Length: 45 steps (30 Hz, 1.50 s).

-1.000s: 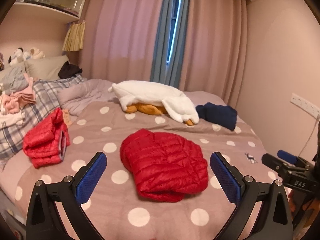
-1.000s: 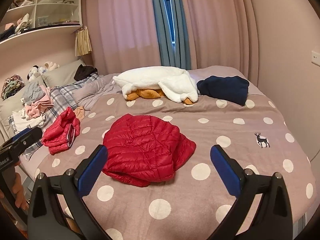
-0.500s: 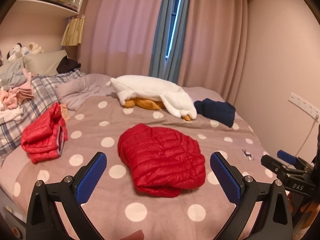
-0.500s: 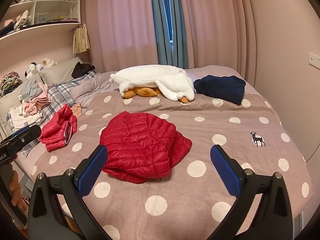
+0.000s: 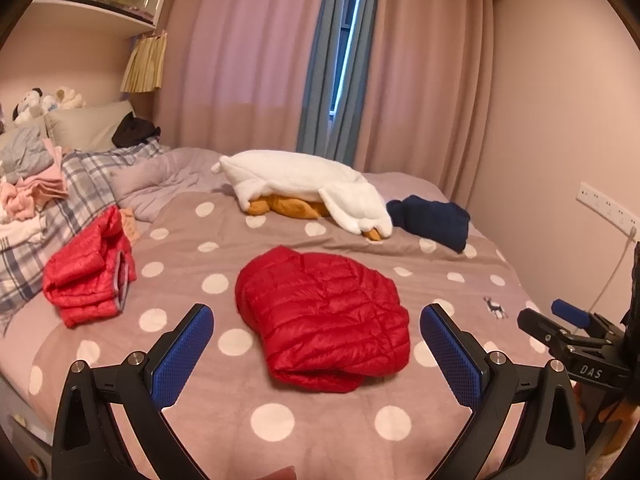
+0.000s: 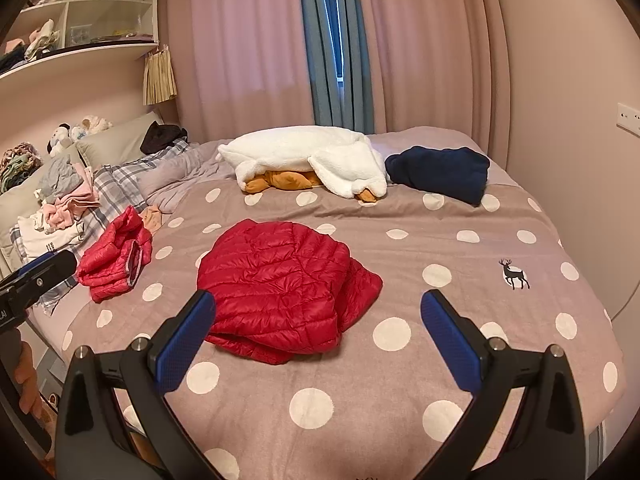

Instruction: Fold large clothes

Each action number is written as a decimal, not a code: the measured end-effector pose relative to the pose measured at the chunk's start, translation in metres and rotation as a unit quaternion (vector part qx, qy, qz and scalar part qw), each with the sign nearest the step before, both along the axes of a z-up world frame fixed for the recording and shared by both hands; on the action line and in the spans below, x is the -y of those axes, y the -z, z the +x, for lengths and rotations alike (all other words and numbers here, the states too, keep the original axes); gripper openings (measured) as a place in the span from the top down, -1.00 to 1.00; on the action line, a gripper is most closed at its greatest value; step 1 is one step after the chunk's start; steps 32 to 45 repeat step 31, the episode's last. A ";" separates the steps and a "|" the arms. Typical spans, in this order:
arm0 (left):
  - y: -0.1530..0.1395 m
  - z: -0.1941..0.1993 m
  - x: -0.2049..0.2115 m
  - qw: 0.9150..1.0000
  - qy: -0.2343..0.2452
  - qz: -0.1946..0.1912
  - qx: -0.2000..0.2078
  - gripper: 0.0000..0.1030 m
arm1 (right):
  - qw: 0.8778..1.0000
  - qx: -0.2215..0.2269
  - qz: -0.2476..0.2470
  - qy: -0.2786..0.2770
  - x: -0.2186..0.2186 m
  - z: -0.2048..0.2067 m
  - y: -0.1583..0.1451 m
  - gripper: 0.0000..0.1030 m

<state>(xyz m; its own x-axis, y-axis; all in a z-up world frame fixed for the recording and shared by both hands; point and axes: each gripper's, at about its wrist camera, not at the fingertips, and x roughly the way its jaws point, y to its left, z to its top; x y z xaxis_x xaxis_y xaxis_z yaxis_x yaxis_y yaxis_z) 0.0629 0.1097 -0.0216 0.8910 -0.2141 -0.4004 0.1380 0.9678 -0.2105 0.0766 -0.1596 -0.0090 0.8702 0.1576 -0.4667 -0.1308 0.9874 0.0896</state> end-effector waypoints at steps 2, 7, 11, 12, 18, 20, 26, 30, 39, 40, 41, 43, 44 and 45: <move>-0.001 -0.001 0.000 1.000 -0.001 0.002 0.001 -0.98 | 1.000 0.001 0.000 0.001 0.000 0.000 0.000 -1.00; -0.001 -0.002 0.001 1.000 0.000 0.002 0.001 -0.98 | 1.000 0.000 0.000 0.001 0.001 0.000 0.000 -1.00; -0.001 -0.002 0.001 1.000 -0.002 0.002 0.000 -0.98 | 1.000 -0.004 -0.001 0.002 0.003 0.000 0.000 -1.00; -0.002 -0.002 0.001 1.000 -0.002 0.002 -0.001 -0.98 | 1.000 -0.004 -0.002 0.003 0.004 -0.001 0.000 -1.00; -0.002 -0.002 0.001 1.000 0.000 0.004 -0.003 -0.98 | 1.000 -0.003 -0.004 0.004 0.005 -0.001 0.000 -1.00; -0.002 -0.002 0.001 1.000 0.000 0.007 -0.005 -0.98 | 1.000 -0.003 -0.005 0.005 0.006 -0.001 0.000 -1.00; -0.001 -0.001 0.002 1.000 0.000 0.011 -0.009 -0.98 | 1.000 -0.010 -0.009 0.006 0.004 0.000 0.002 -1.00; 0.002 -0.001 0.001 1.000 0.001 0.003 -0.011 -0.98 | 1.000 -0.012 -0.012 0.005 0.002 0.000 0.003 -1.00; 0.002 0.000 0.001 1.000 0.001 0.002 -0.013 -0.98 | 1.000 -0.012 -0.012 0.006 0.001 0.000 0.003 -1.00; 0.002 0.000 0.001 1.000 0.001 0.002 -0.013 -0.98 | 1.000 -0.012 -0.012 0.006 0.001 0.000 0.003 -1.00; 0.002 0.000 0.001 1.000 0.001 0.002 -0.013 -0.98 | 1.000 -0.012 -0.012 0.006 0.001 0.000 0.003 -1.00; 0.002 0.000 0.001 1.000 0.001 0.002 -0.013 -0.98 | 1.000 -0.012 -0.012 0.006 0.001 0.000 0.003 -1.00; 0.002 0.000 0.001 1.000 0.001 0.002 -0.013 -0.98 | 1.000 -0.012 -0.012 0.006 0.001 0.000 0.003 -1.00; 0.002 0.000 0.001 1.000 0.001 0.002 -0.013 -0.98 | 1.000 -0.012 -0.012 0.006 0.001 0.000 0.003 -1.00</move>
